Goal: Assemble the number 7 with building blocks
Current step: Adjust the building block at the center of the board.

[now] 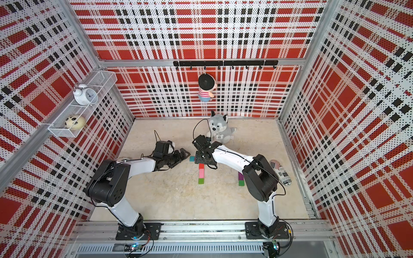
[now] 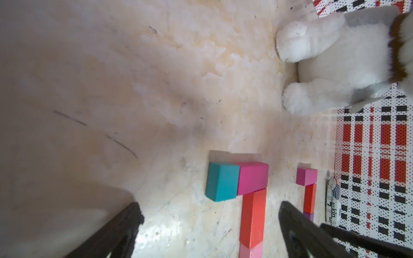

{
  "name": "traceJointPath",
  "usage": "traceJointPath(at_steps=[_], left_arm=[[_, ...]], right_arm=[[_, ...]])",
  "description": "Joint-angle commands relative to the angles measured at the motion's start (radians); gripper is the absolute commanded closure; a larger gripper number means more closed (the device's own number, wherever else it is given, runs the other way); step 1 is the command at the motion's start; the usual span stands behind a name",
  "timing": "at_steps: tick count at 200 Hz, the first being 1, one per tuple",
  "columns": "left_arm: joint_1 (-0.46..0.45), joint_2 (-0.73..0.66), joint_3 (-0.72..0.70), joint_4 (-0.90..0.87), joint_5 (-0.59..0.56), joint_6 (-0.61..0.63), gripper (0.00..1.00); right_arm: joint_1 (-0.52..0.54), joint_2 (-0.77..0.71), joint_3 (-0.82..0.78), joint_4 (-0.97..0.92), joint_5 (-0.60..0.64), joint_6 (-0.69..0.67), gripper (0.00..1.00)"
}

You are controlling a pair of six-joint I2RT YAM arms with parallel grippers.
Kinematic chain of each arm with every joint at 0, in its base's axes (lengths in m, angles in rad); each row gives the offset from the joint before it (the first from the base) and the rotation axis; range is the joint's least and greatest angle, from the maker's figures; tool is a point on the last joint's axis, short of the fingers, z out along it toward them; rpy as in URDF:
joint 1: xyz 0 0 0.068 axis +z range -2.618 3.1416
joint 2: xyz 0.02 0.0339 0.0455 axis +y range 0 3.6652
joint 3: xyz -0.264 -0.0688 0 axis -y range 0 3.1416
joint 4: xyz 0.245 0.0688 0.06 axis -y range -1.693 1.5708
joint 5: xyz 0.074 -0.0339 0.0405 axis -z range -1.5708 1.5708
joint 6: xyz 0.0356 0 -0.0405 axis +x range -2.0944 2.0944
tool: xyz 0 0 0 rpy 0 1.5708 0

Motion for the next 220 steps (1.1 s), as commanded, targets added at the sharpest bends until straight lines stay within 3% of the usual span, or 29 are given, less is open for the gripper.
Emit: traceJointPath(at_steps=[1,21,44,92,159,180,187,200,209,215,220], left_arm=[[-0.013,0.022,0.031,0.043,0.015,-0.021,0.02],[-0.016,0.036,0.042,0.055,0.026,-0.027,0.0],[-0.024,0.039,0.048,0.062,0.031,-0.027,0.05],[-0.039,0.046,0.047,0.085,0.036,-0.037,0.1],[-0.053,0.047,0.034,0.107,0.039,-0.051,0.1],[-0.054,0.04,0.032,0.107,0.032,-0.054,0.06],[-0.054,0.034,0.029,0.107,0.025,-0.054,0.0],[-0.052,0.021,0.024,0.105,0.016,-0.05,0.02],[-0.049,0.009,0.024,0.099,0.005,-0.043,0.02],[-0.046,-0.004,0.024,0.093,-0.005,-0.038,0.02],[-0.042,-0.014,0.023,0.088,-0.014,-0.032,0.02]], right_arm=[[-0.015,-0.002,-0.022,0.1,-0.035,0.003,0.27],[-0.015,0.016,-0.003,0.089,-0.027,-0.011,0.28],[-0.015,0.028,0.002,0.081,-0.012,-0.006,0.28],[-0.036,-0.008,-0.124,0.236,-0.082,0.043,0.31],[-0.038,-0.023,-0.157,0.247,-0.073,0.056,0.31],[-0.038,-0.061,-0.186,0.295,-0.067,0.029,0.3],[-0.038,-0.08,-0.201,0.317,-0.06,0.013,0.29],[-0.038,-0.123,-0.228,0.349,-0.041,-0.031,0.26],[-0.038,-0.16,-0.242,0.356,-0.007,-0.075,0.16],[-0.038,-0.187,-0.249,0.346,0.036,-0.112,0.02],[-0.038,-0.214,-0.257,0.334,0.071,-0.141,0.0]])
